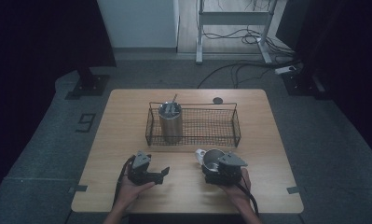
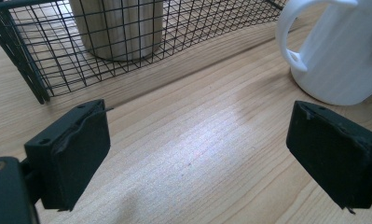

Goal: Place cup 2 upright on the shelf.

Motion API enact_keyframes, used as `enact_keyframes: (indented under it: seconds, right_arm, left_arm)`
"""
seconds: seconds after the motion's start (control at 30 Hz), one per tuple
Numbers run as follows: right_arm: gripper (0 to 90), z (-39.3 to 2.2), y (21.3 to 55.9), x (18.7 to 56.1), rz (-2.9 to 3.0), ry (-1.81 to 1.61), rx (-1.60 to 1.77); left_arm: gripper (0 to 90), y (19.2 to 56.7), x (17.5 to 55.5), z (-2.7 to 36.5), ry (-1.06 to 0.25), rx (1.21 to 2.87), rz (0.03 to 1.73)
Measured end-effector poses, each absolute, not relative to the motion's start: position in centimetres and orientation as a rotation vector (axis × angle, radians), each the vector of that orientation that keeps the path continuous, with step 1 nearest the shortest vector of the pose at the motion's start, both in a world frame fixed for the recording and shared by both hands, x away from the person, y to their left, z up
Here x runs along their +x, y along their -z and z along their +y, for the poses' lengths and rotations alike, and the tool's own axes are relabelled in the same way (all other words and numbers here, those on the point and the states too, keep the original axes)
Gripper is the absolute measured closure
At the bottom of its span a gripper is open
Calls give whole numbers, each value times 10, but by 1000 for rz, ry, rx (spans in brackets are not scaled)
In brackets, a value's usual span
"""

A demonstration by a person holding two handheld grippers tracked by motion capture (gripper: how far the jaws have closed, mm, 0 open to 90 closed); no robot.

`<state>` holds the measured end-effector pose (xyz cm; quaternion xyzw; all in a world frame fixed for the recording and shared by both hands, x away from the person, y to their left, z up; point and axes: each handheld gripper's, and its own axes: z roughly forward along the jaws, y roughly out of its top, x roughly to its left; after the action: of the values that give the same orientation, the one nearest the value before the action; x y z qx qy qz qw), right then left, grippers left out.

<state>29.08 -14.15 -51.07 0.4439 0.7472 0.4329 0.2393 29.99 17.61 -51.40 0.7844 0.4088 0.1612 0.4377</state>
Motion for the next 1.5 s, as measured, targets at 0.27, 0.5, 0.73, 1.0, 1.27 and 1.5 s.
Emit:
enact_keyframes:
  seconds: [0.27, 0.5, 0.73, 1.0, 1.27, 1.5]
  right_arm:
    - [66, -141, 510, 288, 2047, -1187, 1212]
    - [66, -144, 505, 285, 2051, -1227, 1204]
    - [66, -150, 493, 281, 2043, -1263, 1190]
    - [66, -155, 478, 281, 2049, -1276, 1171]
    - [66, -159, 460, 283, 2036, -1298, 1156]
    - [67, -158, 450, 286, 2041, -1313, 1142]
  left_arm:
    - [66, 513, 299, 176, -397, 1953, 1014]
    - [67, 514, 299, 176, -399, 1958, 1015]
    - [69, 513, 301, 178, -392, 1957, 1019]
    - [70, 514, 299, 174, -377, 1967, 1005]
    - [89, 514, 295, 166, -383, 1985, 985]
    - [89, 514, 296, 168, -383, 1976, 994]
